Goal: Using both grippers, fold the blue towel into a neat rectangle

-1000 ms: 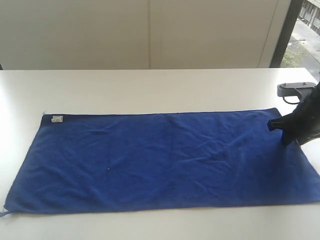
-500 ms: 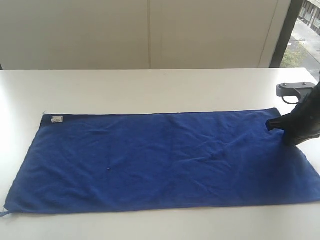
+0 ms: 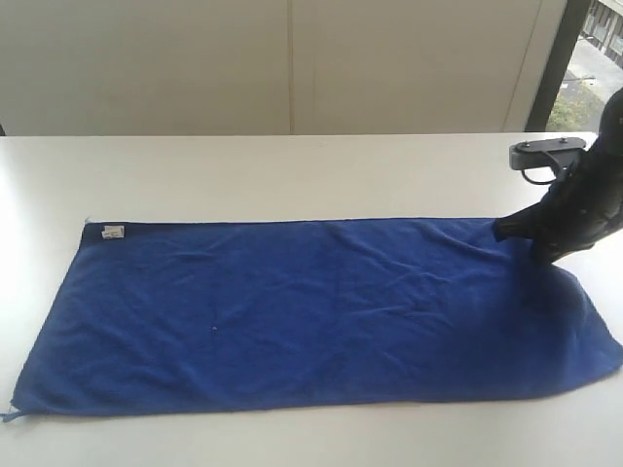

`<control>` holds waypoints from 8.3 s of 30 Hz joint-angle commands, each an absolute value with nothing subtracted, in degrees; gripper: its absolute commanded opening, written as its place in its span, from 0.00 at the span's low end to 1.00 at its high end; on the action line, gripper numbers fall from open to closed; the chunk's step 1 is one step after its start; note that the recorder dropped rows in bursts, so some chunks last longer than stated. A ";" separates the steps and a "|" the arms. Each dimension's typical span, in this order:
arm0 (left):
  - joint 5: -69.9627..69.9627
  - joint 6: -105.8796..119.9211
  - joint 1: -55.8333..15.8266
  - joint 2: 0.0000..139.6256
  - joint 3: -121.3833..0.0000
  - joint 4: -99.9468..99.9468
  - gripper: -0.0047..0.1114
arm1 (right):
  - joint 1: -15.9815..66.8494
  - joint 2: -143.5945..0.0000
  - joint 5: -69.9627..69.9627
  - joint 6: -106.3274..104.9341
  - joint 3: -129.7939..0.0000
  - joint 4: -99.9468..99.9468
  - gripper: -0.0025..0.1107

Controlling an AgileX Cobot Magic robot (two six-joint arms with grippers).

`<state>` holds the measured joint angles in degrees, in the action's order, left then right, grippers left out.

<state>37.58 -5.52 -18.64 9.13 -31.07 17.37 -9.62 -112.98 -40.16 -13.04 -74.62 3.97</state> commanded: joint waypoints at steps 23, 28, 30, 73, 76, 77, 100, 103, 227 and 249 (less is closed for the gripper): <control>38.68 -5.59 -18.44 8.72 -30.65 16.93 0.04 | 11.85 -112.07 -46.21 -8.78 -89.05 5.44 0.03; 39.18 -5.59 -18.44 8.72 -30.65 16.84 0.04 | 15.92 -112.18 -46.09 -8.78 -91.31 5.82 0.03; 39.43 -5.59 -18.44 8.72 -30.65 16.71 0.04 | 17.14 -112.18 -46.09 -8.78 -92.03 5.91 0.03; 40.53 -6.62 -18.44 8.72 -30.65 15.08 0.04 | 39.96 -138.06 -46.03 -7.09 -130.02 19.56 0.03; 40.53 -6.62 -18.44 8.72 -30.65 15.08 0.04 | 40.23 -139.32 -45.16 -6.80 -130.79 19.83 0.03; 40.53 -6.62 -18.44 8.72 -30.65 15.08 0.04 | 40.23 -139.44 -44.78 -6.16 -130.79 20.19 0.03; 40.53 -6.52 -18.44 8.72 -30.65 14.97 0.04 | 42.18 -143.03 -42.04 -7.21 -130.79 21.13 0.50; 40.53 -6.52 -18.44 8.72 -30.65 14.97 0.04 | 42.18 -142.30 -41.96 -7.65 -130.79 21.13 0.64; 15.06 76.01 -28.81 101.55 -67.29 -52.32 0.04 | 10.94 -115.33 -26.74 -9.29 -74.21 -2.77 0.02; 20.08 60.46 -18.71 100.97 -67.40 -36.43 0.04 | 22.04 -115.66 -30.13 -25.12 -74.59 13.49 0.02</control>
